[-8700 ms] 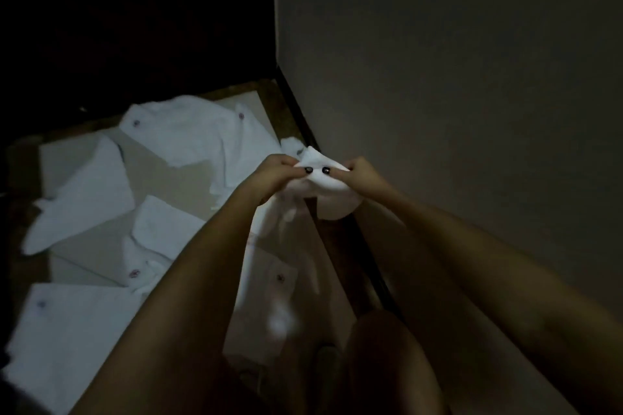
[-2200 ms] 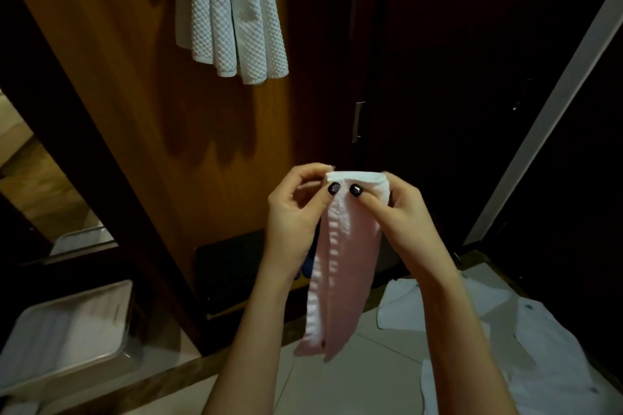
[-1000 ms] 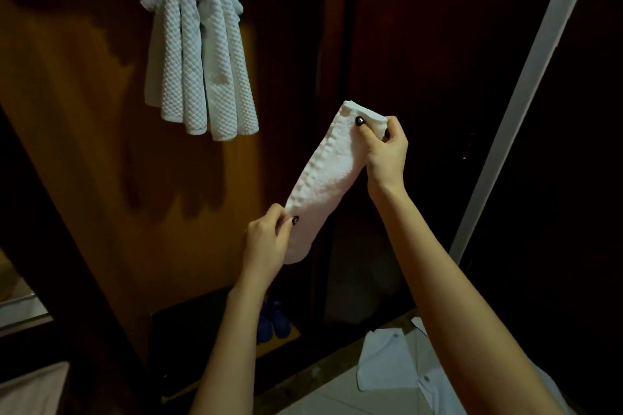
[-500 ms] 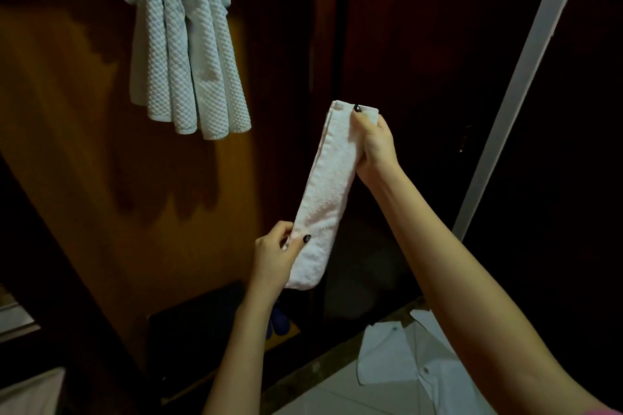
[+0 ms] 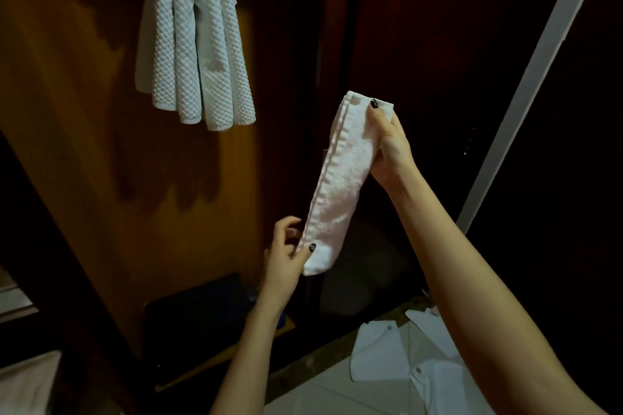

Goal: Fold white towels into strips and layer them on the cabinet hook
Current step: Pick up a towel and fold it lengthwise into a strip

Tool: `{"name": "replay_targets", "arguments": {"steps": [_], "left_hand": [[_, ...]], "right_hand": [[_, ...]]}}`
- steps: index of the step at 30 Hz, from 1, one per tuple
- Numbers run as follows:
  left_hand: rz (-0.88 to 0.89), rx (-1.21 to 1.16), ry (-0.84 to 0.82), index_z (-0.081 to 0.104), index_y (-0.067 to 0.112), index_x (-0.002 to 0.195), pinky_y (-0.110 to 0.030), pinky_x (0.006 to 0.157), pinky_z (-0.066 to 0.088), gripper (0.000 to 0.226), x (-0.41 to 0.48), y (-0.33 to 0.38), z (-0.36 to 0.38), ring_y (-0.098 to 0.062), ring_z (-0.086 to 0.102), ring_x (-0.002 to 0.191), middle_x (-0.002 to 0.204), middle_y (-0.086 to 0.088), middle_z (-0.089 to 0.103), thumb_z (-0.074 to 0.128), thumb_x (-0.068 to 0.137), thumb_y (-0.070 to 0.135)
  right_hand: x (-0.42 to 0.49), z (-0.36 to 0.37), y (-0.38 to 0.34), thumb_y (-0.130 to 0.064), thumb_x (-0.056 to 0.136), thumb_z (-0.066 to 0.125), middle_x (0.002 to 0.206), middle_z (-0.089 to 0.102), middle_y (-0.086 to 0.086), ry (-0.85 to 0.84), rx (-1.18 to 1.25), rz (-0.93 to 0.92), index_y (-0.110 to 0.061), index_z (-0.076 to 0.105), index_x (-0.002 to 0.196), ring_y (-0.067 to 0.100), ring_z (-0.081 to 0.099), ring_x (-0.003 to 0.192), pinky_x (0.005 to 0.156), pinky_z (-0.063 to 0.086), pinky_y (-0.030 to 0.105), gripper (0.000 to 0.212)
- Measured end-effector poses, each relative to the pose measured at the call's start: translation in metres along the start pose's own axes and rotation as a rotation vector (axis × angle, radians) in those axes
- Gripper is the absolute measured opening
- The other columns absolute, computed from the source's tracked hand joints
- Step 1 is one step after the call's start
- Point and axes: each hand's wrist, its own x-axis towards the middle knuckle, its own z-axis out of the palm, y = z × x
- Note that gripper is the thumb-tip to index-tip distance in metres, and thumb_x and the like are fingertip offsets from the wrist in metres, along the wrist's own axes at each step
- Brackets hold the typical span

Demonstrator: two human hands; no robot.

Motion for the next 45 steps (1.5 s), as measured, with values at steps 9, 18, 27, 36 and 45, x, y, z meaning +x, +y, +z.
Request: {"name": "replay_targets", "arguments": {"steps": [9,18,27,36,45], "left_hand": [[0.114,0.234,0.353,0.053,0.020,0.110,0.000,0.072,0.036,0.030,-0.019,-0.009,0.017,0.009,0.042,0.086,0.107,0.008,0.054,0.069,0.087,0.011],[0.206,0.311,0.170,0.063,0.009,0.087,-0.013,0.074,0.041,0.007,-0.013,-0.019,0.012,-0.010,0.055,0.087,0.096,0.002,0.058,0.070,0.085,0.006],[0.213,0.237,0.014,0.047,0.037,0.077,-0.011,0.055,0.039,0.033,-0.026,-0.021,0.013,0.000,0.056,0.066,0.076,0.015,0.059,0.062,0.093,0.012],[-0.005,-0.070,-0.113,0.056,0.030,0.112,-0.016,0.076,0.049,0.023,-0.025,-0.009,0.014,0.000,0.063,0.094,0.103,0.007,0.066,0.061,0.095,0.015],[0.322,0.442,0.437,0.068,-0.002,0.113,-0.022,0.077,0.043,0.024,-0.018,0.015,-0.020,-0.010,0.057,0.091,0.102,0.001,0.063,0.056,0.093,-0.004]], "right_hand": [[-0.006,0.004,-0.006,-0.016,0.101,0.052,0.097,0.067,0.012,0.023,0.261,0.018,-0.005,0.059,0.106,0.026,0.065,0.093,0.103,0.045,0.052,0.014],[-0.011,-0.007,-0.007,-0.018,0.099,0.056,0.104,0.068,0.013,0.107,0.335,0.053,-0.006,0.058,0.114,0.028,0.066,0.100,0.100,0.050,0.051,0.019],[-0.009,-0.023,-0.018,-0.018,0.099,0.055,0.106,0.063,0.012,0.159,0.143,0.016,-0.004,0.054,0.123,0.027,0.062,0.100,0.103,0.046,0.053,0.028],[-0.008,-0.022,-0.016,-0.018,0.100,0.053,0.102,0.065,0.012,0.136,0.117,0.002,-0.006,0.058,0.111,0.026,0.063,0.096,0.104,0.044,0.057,0.017],[-0.011,-0.031,0.000,-0.013,0.097,0.058,0.086,0.058,0.004,0.421,-0.226,-0.087,-0.013,0.053,0.085,0.022,0.059,0.082,0.074,0.051,0.036,0.013]]}}
